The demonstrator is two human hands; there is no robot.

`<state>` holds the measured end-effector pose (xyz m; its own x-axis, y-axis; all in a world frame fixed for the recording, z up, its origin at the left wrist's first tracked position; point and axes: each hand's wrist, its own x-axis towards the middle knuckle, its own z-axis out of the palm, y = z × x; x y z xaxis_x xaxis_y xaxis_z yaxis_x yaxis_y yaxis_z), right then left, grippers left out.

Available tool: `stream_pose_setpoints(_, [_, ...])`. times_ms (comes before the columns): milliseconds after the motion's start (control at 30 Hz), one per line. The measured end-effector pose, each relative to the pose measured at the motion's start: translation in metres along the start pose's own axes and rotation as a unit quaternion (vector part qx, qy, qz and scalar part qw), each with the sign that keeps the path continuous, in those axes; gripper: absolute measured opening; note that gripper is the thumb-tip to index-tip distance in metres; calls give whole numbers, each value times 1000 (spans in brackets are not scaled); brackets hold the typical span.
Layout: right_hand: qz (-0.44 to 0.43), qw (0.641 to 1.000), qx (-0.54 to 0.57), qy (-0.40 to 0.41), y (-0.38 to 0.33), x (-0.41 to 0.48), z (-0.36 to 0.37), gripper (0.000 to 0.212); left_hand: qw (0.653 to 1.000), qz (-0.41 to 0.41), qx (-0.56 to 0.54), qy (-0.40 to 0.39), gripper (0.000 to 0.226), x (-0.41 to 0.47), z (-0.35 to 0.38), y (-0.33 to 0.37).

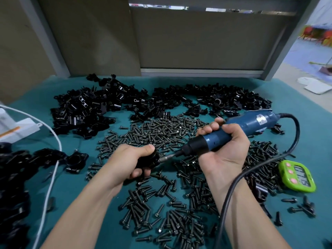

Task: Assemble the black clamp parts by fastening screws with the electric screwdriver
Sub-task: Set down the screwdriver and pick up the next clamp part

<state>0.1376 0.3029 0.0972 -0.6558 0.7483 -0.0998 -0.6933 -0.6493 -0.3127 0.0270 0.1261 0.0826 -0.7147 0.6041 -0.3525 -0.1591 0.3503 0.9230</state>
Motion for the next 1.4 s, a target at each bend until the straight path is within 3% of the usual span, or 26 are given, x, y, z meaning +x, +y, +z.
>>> stream_pose_setpoints(100, [11, 1000, -6, -9, -7, 1, 1, 20, 999, 0, -11, 37, 42, -1, -9, -1])
stream_pose_setpoints(267, [16, 996, -52, 68, -24, 4, -1, 19, 956, 33, -126, 262, 27, 4, -33, -4])
stream_pose_setpoints(367, [51, 986, -142, 65, -26, 4, 0, 35, 946, 65, -169, 267, 25, 6, -26, -3])
stream_pose_setpoints(433, [68, 956, -281, 57, -23, 4, 4, 29, 954, 88, -160, 238, 19, 6, -18, -3])
stream_pose_setpoints(500, [38, 891, -448, 67, -19, 2, 7, 25, 960, 112, -143, 212, 13, 5, -13, -3])
stream_pose_setpoints(600, [-93, 712, -691, 76, -15, -4, 5, 33, 965, 149, -125, 177, 6, 3, -6, -4])
stream_pose_setpoints(633, [-119, 658, -740, 75, -14, -5, 4, 40, 965, 164, -120, 166, 11, 2, -4, -3])
stream_pose_setpoints(700, [-121, 581, -799, 98, -13, -3, 0, 79, 965, 185, -106, 153, 32, 0, 0, -2])
stream_pose_setpoints(767, [-98, 493, -857, 116, -12, -4, -1, 93, 963, 194, -91, 166, 39, 0, 2, -3])
stream_pose_setpoints(900, [-66, 353, -926, 119, -5, -8, 2, 73, 953, 206, 16, 222, 44, -3, 7, -5])
stream_pose_setpoints(967, [-129, 277, -943, 128, 1, -11, 3, 58, 930, 254, 85, 253, 38, -9, 13, -5])
stream_pose_setpoints(1000, [-182, 270, -938, 121, 3, -13, 5, 50, 918, 280, 101, 264, 35, -12, 16, -5])
stream_pose_setpoints(1033, [-236, 308, -916, 98, 6, -16, 7, 43, 907, 303, 114, 271, 35, -14, 19, -5])
stream_pose_setpoints(1100, [-263, 471, -842, -1, 11, -23, 12, 30, 884, 340, 145, 286, 37, -15, 23, -7])
stream_pose_setpoints(1167, [-158, 611, -766, -121, 21, -32, 18, 31, 863, 364, 181, 301, 42, -15, 24, -9])
stream_pose_setpoints(1233, [-43, 672, -715, -189, 33, -36, 16, 27, 846, 384, 204, 308, 54, -15, 25, -11])
stream_pose_setpoints(1300, [-15, 713, -676, -184, 42, -35, 12, 14, 849, 389, 197, 299, 66, -14, 23, -11])
stream_pose_setpoints(1400, [24, 793, -594, -136, 40, -28, 8, 29, 903, 349, 133, 211, 79, -11, 17, -8])
